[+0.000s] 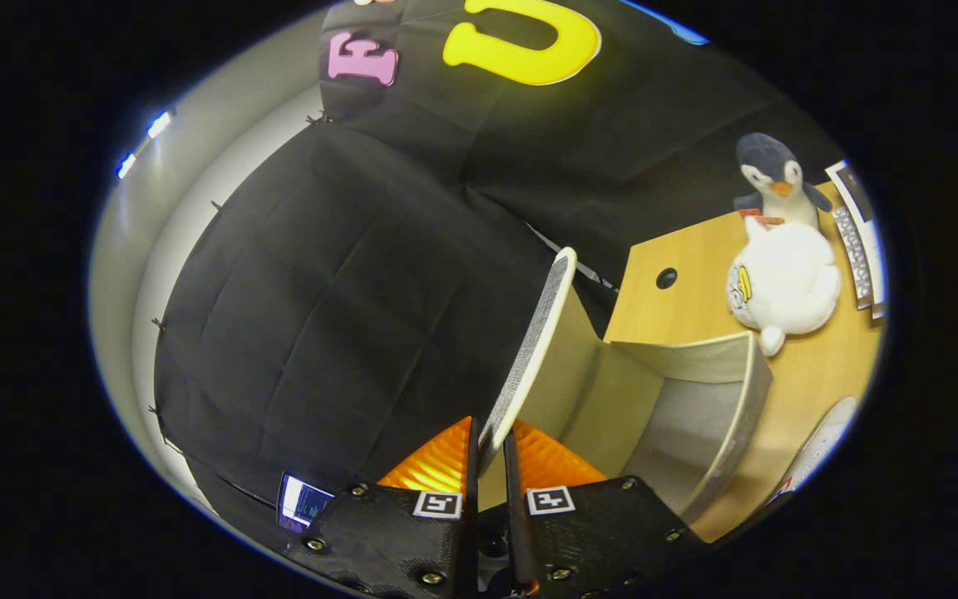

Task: Open the storage box then place both shoes into the box .Put the left shoe in first, then the right shoe, with the right side of both shoes facing outward in a uniform manner.

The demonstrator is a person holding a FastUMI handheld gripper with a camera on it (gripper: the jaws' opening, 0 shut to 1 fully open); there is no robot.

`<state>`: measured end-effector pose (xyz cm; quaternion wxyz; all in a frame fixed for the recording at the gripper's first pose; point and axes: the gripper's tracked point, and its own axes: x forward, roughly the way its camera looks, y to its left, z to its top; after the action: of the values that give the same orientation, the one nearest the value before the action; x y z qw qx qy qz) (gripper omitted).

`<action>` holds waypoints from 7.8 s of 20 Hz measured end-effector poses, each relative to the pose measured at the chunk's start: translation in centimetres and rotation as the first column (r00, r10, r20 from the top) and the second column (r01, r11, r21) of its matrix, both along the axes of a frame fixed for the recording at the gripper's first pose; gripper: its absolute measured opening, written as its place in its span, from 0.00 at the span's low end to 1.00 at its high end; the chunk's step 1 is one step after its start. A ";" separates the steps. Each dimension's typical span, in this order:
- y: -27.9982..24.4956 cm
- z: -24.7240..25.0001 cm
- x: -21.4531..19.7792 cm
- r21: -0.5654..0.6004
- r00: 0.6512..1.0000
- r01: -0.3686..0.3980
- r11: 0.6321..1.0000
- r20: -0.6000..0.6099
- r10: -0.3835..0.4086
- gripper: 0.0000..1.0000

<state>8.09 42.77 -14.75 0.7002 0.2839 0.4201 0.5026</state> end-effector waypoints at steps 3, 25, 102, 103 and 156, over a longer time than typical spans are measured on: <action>4.4 0.7 -0.5 -0.013 0.998 -0.035 0.999 0.049 0.036 0.16; 4.2 -0.7 0.7 -0.253 0.971 0.037 0.967 0.239 0.025 0.97; -26.9 -14.4 -1.7 -0.816 0.979 -0.075 0.573 -0.170 -0.114 0.02; -26.1 -13.5 -1.6 -0.806 0.981 -0.074 0.587 -0.166 -0.104 0.02; -24.3 -7.5 4.6 -0.823 0.999 0.036 0.567 0.022 -0.032 0.88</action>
<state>12.72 18.47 -22.21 0.7624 -0.0674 0.5984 0.2367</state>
